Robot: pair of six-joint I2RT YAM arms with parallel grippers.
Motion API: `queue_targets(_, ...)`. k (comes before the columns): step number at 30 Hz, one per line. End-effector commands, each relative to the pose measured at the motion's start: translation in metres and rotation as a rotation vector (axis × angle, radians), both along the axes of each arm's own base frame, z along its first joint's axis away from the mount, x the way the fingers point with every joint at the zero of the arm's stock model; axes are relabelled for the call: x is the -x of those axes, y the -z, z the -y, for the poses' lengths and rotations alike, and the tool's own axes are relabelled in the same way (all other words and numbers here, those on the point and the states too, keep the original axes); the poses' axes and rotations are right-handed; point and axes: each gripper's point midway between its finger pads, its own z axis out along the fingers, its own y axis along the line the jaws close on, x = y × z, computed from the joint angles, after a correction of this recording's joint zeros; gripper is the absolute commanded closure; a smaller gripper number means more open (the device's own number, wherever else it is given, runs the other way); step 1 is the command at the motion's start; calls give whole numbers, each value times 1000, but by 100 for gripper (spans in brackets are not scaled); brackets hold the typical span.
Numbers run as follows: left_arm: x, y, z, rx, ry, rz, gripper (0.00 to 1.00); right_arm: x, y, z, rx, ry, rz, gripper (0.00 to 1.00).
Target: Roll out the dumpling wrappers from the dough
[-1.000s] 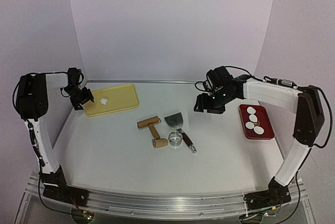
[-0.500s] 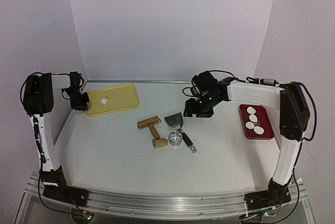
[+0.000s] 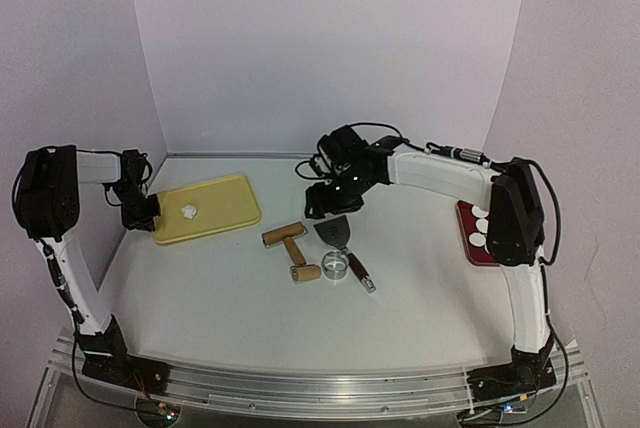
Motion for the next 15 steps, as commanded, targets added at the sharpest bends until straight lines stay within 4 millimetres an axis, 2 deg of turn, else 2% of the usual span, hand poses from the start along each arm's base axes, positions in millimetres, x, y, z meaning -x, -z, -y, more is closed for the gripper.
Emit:
queue_targets(1,39,-31,-2,-93,19,-11,100,26,32,-31,109,-133,-11,32)
queue_targets(4,58,-39,-2,-119,9,-34,100,35,47,-48,128,-170,-12,32)
queue_targets(9,77,-53,-2,-126,-3,-18,100,40,74,-56,192,-200,-1,33)
queue_targets(12,82,-62,0,-122,11,7,100,40,84,-56,224,-209,9,37)
queue_targets(15,85,-64,6,-115,61,17,100,39,94,-52,256,-210,14,47)
